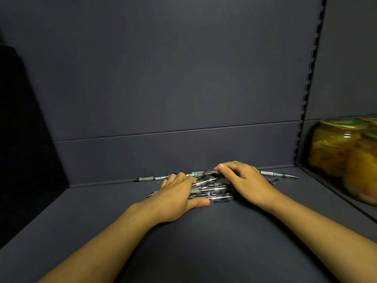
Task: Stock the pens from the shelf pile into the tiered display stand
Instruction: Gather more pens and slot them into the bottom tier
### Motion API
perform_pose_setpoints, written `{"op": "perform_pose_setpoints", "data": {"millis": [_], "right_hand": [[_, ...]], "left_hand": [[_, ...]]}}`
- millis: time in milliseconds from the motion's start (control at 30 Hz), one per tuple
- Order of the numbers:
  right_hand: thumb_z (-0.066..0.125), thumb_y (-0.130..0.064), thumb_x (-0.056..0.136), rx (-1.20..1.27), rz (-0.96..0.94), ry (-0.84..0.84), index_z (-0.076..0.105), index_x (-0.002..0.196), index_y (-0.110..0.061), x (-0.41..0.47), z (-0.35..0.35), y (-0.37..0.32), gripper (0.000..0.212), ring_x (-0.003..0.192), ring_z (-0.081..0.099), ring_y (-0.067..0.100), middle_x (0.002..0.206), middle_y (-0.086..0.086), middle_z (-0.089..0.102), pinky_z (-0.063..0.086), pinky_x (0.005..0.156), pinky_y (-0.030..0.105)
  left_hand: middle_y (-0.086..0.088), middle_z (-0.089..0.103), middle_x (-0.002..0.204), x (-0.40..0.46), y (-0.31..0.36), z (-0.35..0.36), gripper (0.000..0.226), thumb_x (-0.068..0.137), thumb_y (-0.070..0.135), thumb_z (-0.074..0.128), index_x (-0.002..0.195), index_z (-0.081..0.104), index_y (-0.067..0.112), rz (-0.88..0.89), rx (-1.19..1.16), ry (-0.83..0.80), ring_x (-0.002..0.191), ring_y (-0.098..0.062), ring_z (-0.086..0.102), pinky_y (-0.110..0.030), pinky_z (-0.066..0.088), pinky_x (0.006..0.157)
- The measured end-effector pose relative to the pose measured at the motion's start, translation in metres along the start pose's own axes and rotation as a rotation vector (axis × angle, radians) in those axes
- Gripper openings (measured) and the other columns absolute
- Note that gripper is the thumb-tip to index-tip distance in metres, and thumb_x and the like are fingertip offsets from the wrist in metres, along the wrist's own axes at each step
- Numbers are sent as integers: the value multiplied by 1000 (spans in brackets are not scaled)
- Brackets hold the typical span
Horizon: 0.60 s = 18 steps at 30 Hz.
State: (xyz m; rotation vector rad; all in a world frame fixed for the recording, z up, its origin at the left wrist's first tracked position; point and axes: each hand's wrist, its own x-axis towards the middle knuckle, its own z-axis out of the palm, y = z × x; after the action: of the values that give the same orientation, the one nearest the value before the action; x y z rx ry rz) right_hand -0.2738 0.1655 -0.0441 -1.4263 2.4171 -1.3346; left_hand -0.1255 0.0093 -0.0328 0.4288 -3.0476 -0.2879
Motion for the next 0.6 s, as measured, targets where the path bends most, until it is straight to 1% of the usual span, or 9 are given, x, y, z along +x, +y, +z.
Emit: {"op": "perform_pose_setpoints", "data": {"millis": [100,133,200,267,367,500,600], "right_hand": [[52,-41,99,-41,-27,-19,72,111,-30,-1,-2,0,26,104,59,-1,111,-14,67,36,84,2],[53,-40,99,-36,-49,-26,72,111,-30,-1,-1,-2,24,104,60,-2,110,-14,67,38,86,5],[55,-36,98,-4,-95,-45,69,116,-31,-3,3,-8,23,107,59,-3,115,-15,66,41,93,11],[57,-32,98,27,-137,-76,65,123,-30,-5,11,-15,26,112,57,-4,121,-14,64,40,98,11],[58,-27,98,2,-223,-113,63,126,-30,-7,21,-20,29,117,53,-5,126,-15,61,38,102,12],[60,-28,97,-29,-254,-94,67,121,-30,-5,18,-22,24,114,56,-3,121,-14,63,39,101,14],[60,-30,97,-63,-235,-45,69,118,-27,-3,9,-19,23,110,57,-4,116,-15,65,38,97,9]], "left_hand": [[3,41,122,0,2,-1,65,89,68,45,136,41,25,-1,-1,-20,120,-18,37,-36,32,110],[3,41,122,-1,3,-2,64,89,68,45,136,42,25,0,0,-22,121,-18,37,-36,32,110],[2,41,124,-2,3,-3,62,90,67,45,135,41,24,7,2,-21,122,-18,36,-37,33,110],[2,42,126,-3,4,-2,61,92,64,46,137,39,23,28,-5,-7,125,-18,36,-37,33,110],[-1,45,135,-4,7,-4,66,92,61,48,143,34,21,47,-9,8,129,-18,39,-36,34,110],[-2,51,135,-5,10,-12,66,91,64,48,140,39,21,57,92,19,125,-18,47,-32,37,102],[-2,52,133,-4,10,-14,62,92,65,46,137,42,22,55,111,-19,121,-19,50,-34,42,101]]}}
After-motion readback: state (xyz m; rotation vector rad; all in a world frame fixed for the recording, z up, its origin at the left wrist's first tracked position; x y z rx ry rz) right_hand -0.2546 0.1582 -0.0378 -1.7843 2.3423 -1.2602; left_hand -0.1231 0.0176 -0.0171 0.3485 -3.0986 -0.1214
